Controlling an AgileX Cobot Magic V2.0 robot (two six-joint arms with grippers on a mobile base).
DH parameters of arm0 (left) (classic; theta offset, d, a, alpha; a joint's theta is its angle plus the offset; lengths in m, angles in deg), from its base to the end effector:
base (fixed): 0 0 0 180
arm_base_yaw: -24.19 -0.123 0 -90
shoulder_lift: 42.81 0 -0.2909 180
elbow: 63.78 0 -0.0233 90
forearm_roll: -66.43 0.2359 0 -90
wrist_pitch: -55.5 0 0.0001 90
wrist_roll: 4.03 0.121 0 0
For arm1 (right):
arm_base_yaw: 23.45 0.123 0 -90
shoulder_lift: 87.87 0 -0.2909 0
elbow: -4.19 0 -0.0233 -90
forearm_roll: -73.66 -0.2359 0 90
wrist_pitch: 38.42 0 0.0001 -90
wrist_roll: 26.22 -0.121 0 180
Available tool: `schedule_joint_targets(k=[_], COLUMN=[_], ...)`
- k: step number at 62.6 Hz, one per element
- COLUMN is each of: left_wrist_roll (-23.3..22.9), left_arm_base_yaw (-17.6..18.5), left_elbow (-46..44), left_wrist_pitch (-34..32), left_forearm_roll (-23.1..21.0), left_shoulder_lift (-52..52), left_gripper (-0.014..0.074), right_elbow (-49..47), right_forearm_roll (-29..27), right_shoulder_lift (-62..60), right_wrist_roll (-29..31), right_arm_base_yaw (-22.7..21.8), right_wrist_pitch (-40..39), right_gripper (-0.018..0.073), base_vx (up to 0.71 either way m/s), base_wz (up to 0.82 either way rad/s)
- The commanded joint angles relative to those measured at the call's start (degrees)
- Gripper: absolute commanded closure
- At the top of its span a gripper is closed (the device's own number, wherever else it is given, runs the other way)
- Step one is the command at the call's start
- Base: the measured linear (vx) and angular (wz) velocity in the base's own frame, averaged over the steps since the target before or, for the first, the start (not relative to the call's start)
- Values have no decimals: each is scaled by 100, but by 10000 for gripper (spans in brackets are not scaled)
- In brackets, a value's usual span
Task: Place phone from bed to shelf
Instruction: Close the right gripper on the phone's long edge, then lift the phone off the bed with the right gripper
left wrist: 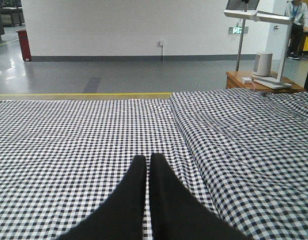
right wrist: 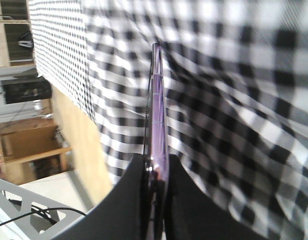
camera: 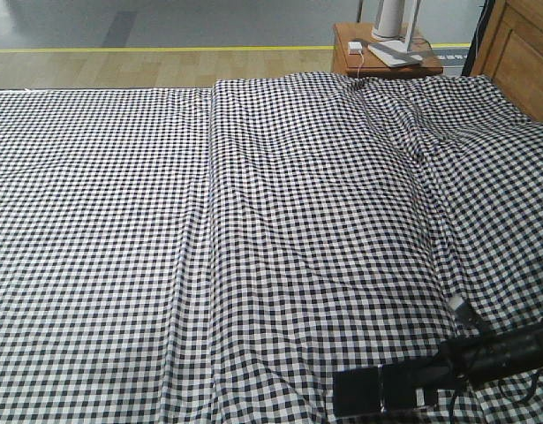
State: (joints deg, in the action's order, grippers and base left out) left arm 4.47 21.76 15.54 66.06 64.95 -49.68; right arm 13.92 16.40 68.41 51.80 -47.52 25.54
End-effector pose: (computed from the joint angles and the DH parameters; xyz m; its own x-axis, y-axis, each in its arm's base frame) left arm 0.0651 0.0022 0.1824 -0.1211 0.1176 -0.9856 -0.0230 0.9924 0.1212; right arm 0.3128 -0.0395 -0.0489 -0.9983 -0.0495 -0.0299 -0.0520 0.5418 0.8389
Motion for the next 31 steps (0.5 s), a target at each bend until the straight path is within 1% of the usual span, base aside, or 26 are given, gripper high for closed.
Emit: schedule_joint_targets(k=[1,6,12,14,21,31], left_wrist_roll=[-33,-33,-33,-33,-33,-33], left_arm_base_yaw=[20,20,20,20,20,20], left_elbow=[-122,-122,-122,-122,-122,-122], left_wrist_pitch=[-415,-415,-415,-415,-415,-415], left_forearm_roll=[-52,-52,-52,-52,-52,-52], left_shoulder_lift=[77,77,77,77,77,77], left_gripper=[595,595,595,595,595,595], right_elbow=[243,437,606,622,621,621], right_forearm_roll=[-90,-261,-499,-551,-626,-751], right_shoulder_lift=[-844,-1344,-1911,-2073,-2781,-3827], right_wrist_roll=[107,279,296,258,-202,-403], right_arm_base_yaw=[-4,-4,-4,-4,0,69], right_wrist_pitch=[990,990,990,990,990,986], right_gripper=[566,564,563,563,563,563], base_vx=[0,0,0,0,0,0], base_wz=[0,0,0,0,0,0])
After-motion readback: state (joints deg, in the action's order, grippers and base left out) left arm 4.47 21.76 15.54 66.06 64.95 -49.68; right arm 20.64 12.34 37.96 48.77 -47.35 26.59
